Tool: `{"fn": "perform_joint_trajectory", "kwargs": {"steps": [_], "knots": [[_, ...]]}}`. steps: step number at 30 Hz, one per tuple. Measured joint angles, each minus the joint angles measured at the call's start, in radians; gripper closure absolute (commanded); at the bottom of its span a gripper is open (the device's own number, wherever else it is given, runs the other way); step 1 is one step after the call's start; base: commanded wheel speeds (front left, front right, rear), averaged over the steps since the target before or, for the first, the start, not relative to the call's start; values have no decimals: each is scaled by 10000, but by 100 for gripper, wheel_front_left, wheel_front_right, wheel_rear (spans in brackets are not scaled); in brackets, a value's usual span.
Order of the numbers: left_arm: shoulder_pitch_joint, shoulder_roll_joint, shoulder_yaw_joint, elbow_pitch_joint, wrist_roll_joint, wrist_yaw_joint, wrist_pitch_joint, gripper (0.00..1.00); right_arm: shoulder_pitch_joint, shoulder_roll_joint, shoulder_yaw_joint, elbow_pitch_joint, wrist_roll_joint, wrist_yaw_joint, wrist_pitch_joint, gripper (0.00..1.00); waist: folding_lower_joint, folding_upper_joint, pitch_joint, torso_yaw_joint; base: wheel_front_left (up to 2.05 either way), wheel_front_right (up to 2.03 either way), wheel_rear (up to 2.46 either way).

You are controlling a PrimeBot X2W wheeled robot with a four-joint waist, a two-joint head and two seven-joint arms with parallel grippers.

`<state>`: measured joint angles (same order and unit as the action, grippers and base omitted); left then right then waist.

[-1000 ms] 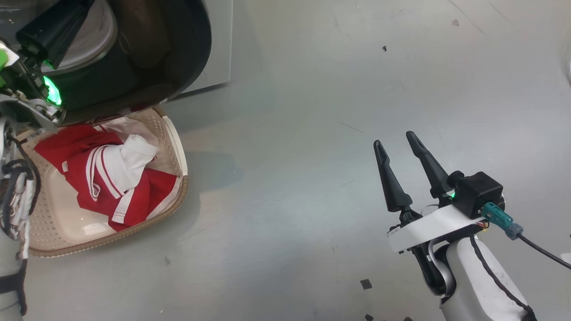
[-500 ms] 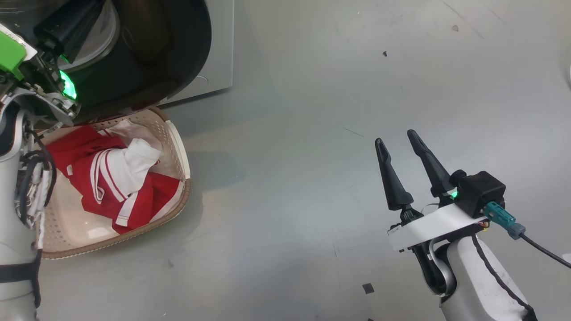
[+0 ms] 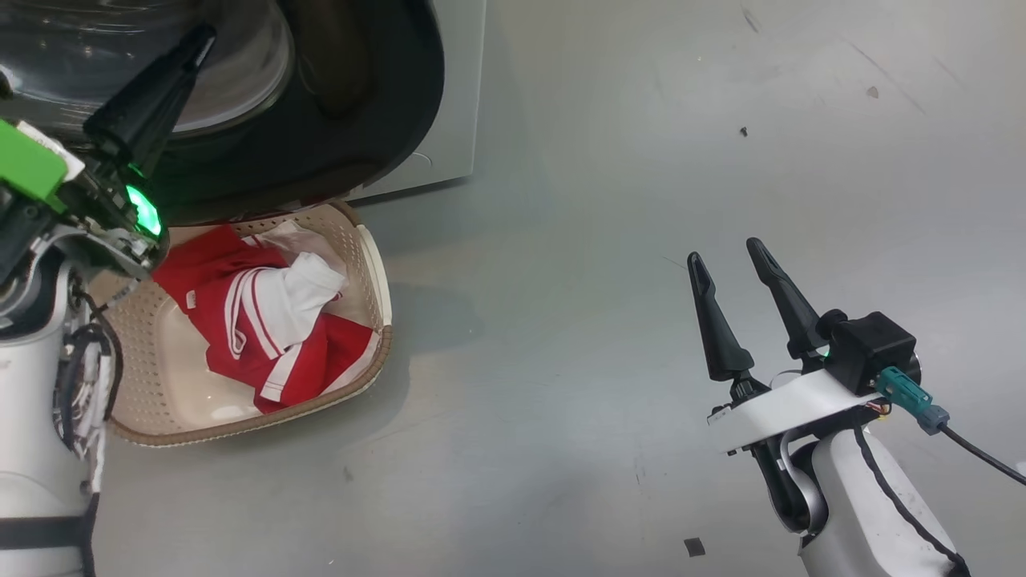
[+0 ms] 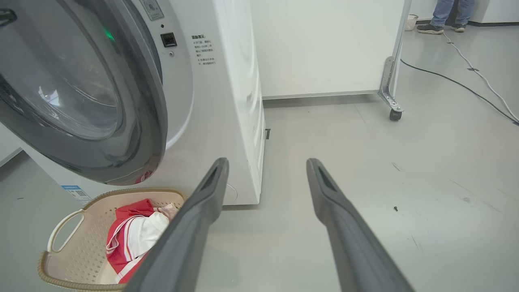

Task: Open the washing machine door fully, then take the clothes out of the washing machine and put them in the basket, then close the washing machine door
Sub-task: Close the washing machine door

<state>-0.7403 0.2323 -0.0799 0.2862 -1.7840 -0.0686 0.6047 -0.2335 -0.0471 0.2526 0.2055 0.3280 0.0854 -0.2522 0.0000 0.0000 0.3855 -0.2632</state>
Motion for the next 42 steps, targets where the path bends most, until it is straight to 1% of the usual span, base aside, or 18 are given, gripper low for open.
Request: {"fn": "perform_joint_trajectory", "kwargs": {"steps": [4,5,7,8,9,10,11,16,21,26,30,32,39,42], "knots": [[646,-63,199,6,-94,-224,-180,100,120,-4,-100,50,-115,0,0,0,0,0,-160,298,0,0,0],[821,-86,249,8,-105,-268,-215,92,157,0,-121,58,-146,0,0,0,0,0,-203,373,0,0,0],[1182,-176,332,8,-115,-334,-255,67,198,-2,-153,73,-173,0,0,0,0,0,-292,527,0,0,0],[1359,-238,355,6,-132,-337,-255,51,205,-2,-173,75,-190,0,0,0,0,0,-339,602,0,0,0],[1535,-293,360,-10,-132,-345,-276,7,216,-2,-198,75,-222,0,0,0,0,0,-385,679,0,0,0],[1702,-345,359,-29,-132,-355,-351,0,240,-8,-232,75,-236,-2,0,0,0,0,-432,761,0,0,0],[1859,-376,360,-52,-132,-426,-355,0,278,-19,-265,77,-247,0,0,0,0,0,-474,843,0,0,0],[2708,-514,527,-345,-121,-514,-686,0,455,-31,-330,142,-318,0,0,0,0,0,-704,1245,0,0,0],[3761,-692,639,-575,25,-516,-997,0,594,-33,-472,151,-322,0,0,0,0,0,-975,1564,0,0,0],[4775,-1152,1062,-1114,23,-518,-1492,0,777,-42,-510,242,-412,0,0,0,0,0,-1288,1815,0,0,0],[5373,-1649,1154,-1707,36,-518,-1737,0,996,-111,-616,268,-472,0,0,0,0,0,-1547,2000,0,0,0],[5787,-1783,1137,-1862,130,-518,-1818,0,1091,-115,-650,272,-479,0,0,0,0,0,-1676,2091,0,0,0],[6981,-1833,1154,-2412,276,-518,-2226,0,1465,-136,-752,347,-573,-6,0,0,0,0,-2143,2364,0,0,0],[7450,-1848,1152,-2654,1147,-518,-2834,0,1714,-146,-769,441,-591,-13,0,0,-1,0,-2436,2489,0,0,0]]}}
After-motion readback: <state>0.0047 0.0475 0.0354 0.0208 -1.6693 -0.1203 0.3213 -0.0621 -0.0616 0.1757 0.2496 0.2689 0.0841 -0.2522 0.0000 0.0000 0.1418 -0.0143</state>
